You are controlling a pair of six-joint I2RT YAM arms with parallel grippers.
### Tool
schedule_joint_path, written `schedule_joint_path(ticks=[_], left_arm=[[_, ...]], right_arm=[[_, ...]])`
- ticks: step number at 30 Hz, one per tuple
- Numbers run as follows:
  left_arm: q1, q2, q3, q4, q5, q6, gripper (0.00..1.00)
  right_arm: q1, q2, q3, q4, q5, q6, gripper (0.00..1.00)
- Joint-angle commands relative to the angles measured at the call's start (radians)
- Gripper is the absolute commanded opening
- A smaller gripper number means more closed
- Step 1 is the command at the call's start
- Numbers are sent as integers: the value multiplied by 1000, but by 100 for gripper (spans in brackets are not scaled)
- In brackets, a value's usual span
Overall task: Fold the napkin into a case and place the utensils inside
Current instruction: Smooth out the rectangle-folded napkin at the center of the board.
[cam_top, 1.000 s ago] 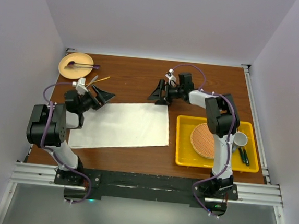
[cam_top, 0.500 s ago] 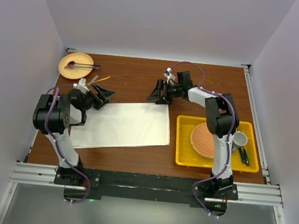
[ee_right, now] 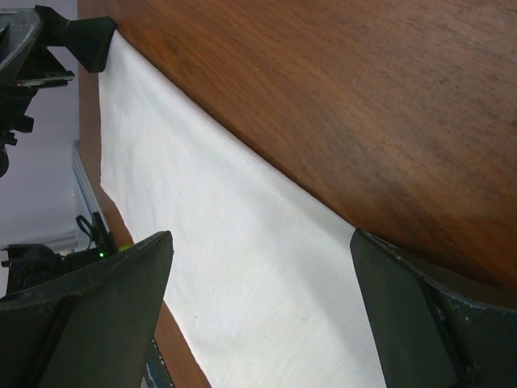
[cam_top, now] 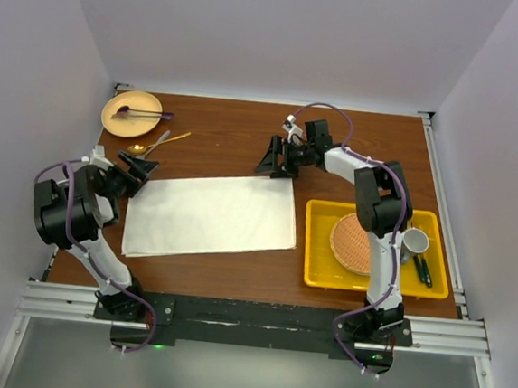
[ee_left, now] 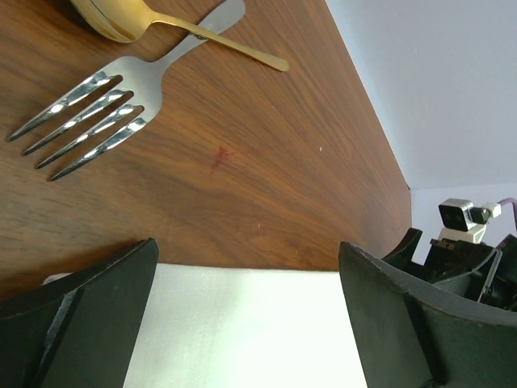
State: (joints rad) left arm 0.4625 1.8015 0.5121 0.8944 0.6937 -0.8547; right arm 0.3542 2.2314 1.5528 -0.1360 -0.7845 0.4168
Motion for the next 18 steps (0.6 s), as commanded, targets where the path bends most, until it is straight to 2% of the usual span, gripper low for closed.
schedule_joint_path(ticks=[1,6,9,12,14,15,18], left_arm=[[39,-33,3,-35,65,75,100],[42,-119,28,-55,158,94,100],[41,-217,80,-191,182,224,100],[27,-307,150,-500,158,463,100],[-7,-355,184,-622,115,664,100],[-21,-369,219,-750,96,740,100],[-79,-436,238,-898,25,985,100]], right_arm=[[-6,65,21,-66,143,-67,98],[12,66,70,-53,149,-87,98],[34,77,133,-42,157,-108,98],[52,137,236,-51,168,-111,98],[61,166,309,-65,195,-128,98],[60,168,328,-71,200,-131,98],[58,131,369,-115,217,-167,98]])
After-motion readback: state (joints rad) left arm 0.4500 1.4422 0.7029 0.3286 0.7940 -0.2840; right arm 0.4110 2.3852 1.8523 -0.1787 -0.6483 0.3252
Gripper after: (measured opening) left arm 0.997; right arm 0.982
